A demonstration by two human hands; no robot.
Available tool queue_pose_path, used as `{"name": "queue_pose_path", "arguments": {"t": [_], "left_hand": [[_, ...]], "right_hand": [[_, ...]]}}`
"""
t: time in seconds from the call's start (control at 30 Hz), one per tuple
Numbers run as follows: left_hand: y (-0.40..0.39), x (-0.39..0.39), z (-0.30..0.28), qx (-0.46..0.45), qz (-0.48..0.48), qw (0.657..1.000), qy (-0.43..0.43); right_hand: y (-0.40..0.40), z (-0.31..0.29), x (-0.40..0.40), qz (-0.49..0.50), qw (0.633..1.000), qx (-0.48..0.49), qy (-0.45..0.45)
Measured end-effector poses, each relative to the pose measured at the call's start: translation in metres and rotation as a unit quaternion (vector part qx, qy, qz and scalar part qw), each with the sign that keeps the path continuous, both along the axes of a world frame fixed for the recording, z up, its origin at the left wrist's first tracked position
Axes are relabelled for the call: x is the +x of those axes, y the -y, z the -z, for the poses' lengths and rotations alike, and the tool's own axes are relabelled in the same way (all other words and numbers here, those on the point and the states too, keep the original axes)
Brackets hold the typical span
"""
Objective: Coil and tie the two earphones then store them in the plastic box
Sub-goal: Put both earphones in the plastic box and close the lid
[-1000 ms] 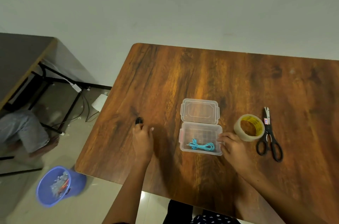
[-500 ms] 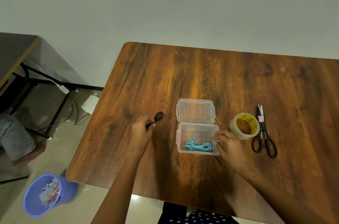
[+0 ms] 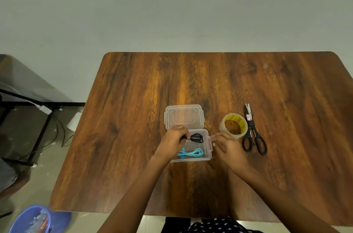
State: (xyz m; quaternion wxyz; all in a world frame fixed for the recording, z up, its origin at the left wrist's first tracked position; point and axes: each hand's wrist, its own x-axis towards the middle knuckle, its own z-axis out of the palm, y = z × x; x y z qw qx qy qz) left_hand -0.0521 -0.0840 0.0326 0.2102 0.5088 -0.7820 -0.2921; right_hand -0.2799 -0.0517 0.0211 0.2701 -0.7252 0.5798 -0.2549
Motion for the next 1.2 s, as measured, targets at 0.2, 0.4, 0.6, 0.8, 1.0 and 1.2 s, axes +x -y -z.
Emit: {"name": "queue_pose_path", "arguments": {"t": [0.2,0.4,0.6,0.8,1.0,1.2], "left_hand": [[0.0,-0.007,0.008,0.045,-0.029,0.998,0.03],[0.01,0.013,0.006,0.001,-0.204,0.977,-0.054],[0.018,0.025,0.012,0.135,-0.282,0.948,-0.06],[0.029,0.015,0.004,0.167,-0.285,0.936,-0.12],[0.032,0.021,-0.01,0.12,-0.322,0.927,-0.147],[0.009,0.025,-0.038,0.044,-0.334,0.917,-0.212]], "right_hand": [[0.001,-0.002,-0.005,0.004,1.0,0.002,0.006],[0.024,-0.005,0.005,0.029,0.998,0.035,0.031],[0.06,0.0,0.029,0.044,0.983,0.175,0.038],[0.077,0.006,0.036,0.088,0.959,0.256,0.079],[0.083,-0.005,0.023,0.114,0.975,0.156,0.111],[0.06,-0.046,0.01,0.12,0.966,0.035,0.227]]}}
